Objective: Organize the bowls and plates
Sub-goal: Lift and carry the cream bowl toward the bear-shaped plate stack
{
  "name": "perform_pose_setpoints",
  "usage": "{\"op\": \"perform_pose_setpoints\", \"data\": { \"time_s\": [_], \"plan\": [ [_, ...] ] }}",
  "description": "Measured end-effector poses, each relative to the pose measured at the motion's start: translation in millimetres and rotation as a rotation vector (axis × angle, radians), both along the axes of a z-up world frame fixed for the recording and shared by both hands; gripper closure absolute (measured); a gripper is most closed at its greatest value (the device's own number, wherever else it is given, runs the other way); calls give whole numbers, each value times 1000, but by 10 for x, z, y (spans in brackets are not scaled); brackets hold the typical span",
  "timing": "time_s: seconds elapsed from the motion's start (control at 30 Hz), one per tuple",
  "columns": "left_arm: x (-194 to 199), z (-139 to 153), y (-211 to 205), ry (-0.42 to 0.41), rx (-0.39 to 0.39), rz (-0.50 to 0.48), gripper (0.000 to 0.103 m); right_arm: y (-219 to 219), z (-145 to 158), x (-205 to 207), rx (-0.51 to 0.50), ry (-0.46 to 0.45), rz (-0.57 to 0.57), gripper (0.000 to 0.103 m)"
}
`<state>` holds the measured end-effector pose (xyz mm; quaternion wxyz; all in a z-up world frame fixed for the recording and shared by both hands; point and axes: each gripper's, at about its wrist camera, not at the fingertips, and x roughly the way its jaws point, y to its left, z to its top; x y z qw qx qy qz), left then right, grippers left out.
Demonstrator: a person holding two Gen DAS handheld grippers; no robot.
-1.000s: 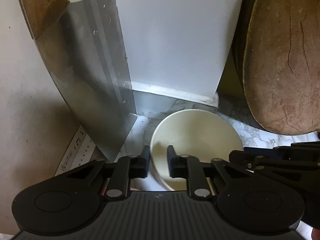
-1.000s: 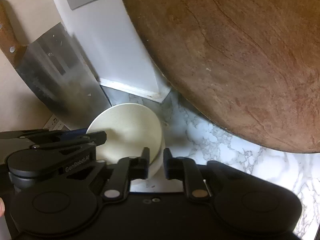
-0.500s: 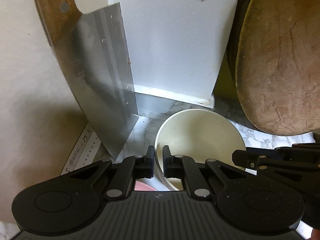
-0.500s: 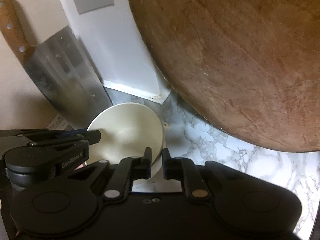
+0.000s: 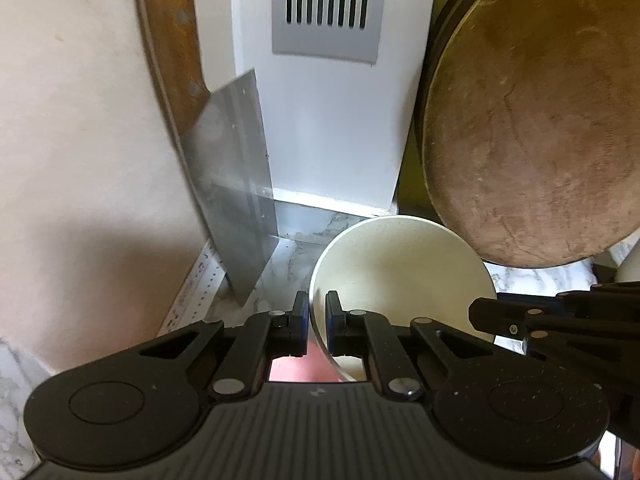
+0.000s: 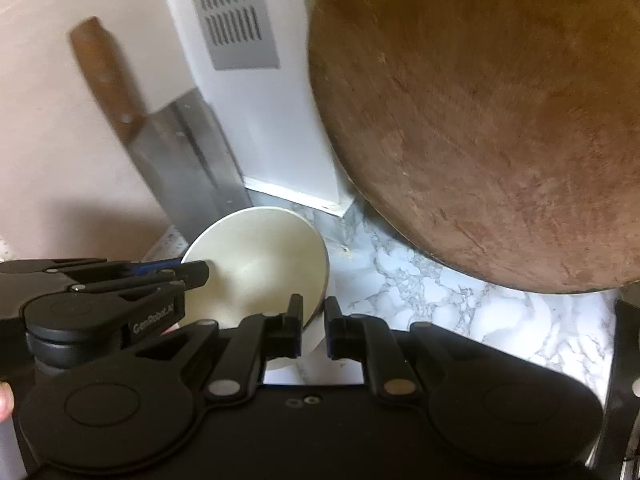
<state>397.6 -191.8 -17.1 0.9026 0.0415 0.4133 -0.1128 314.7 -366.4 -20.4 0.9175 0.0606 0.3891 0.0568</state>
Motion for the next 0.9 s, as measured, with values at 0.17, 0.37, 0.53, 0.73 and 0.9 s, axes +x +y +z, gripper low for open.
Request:
{"op": "perform_pose_setpoints", "data": {
  "time_s": [0.17, 0.37, 0.53, 0.73, 0.9],
  "plan": [
    [-237, 142, 108, -1, 1, 5, 95, 108, 127, -253, -4, -17, 16, 92],
    [-538, 302, 285, -7, -16, 13, 95, 254, 250, -559, 0, -36, 37, 92],
    [-794, 433, 436, -16, -5, 26, 95, 429, 323, -818, -1, -48, 56, 92],
    [-1074, 510, 676, -22, -1, 38, 95, 632, 348, -1094, 3, -48, 78, 92],
    [-1306, 487, 847, -16, 10, 51, 95, 779, 316, -1280, 14, -35, 96, 92]
  ]
}}
